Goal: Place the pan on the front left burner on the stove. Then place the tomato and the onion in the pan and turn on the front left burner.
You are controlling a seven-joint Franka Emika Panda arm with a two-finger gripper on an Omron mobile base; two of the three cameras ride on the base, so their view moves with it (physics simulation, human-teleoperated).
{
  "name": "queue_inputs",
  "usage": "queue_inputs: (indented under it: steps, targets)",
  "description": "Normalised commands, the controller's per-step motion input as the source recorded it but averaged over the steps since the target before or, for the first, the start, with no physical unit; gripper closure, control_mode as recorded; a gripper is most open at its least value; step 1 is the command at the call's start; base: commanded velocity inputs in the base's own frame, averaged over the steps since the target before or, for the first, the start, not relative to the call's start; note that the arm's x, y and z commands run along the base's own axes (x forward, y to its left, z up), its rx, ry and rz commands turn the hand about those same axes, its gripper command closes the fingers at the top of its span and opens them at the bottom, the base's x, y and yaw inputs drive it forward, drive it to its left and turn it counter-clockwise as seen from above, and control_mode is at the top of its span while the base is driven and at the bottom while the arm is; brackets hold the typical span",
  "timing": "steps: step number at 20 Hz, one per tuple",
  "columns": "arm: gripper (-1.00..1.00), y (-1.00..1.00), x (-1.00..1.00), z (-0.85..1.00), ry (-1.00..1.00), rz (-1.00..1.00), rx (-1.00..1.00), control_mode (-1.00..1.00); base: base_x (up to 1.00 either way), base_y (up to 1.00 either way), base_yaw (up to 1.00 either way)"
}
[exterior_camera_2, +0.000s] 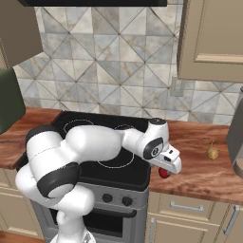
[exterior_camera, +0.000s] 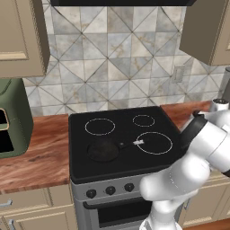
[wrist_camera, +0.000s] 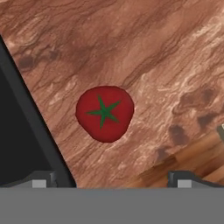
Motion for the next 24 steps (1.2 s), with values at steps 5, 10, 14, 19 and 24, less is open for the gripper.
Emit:
queue_inputs:
  steps: [5, 10, 14, 19, 24]
  targets:
    - [-1.00, -0.01, 0.15, -0.16, 0.00, 0.00, 0.01, -1.00, 0.00, 0.00, 0.00]
    - [-1.00, -0.06, 0.18, -0.19, 0.00, 0.00, 0.00, -1.00, 0.00, 0.00, 0.00]
    - [-1.00, -0.14, 0.09, -0.19, 0.00, 0.00, 0.00, -1.00, 0.00, 0.00, 0.00]
    - [-1.00, -0.12, 0.17, -0.16, 0.00, 0.00, 0.00, -1.00, 0.00, 0.00, 0.00]
    - [-1.00, -0.07, 0.25, -0.09, 0.00, 0.00, 0.01, -1.00, 0.00, 0.00, 0.00]
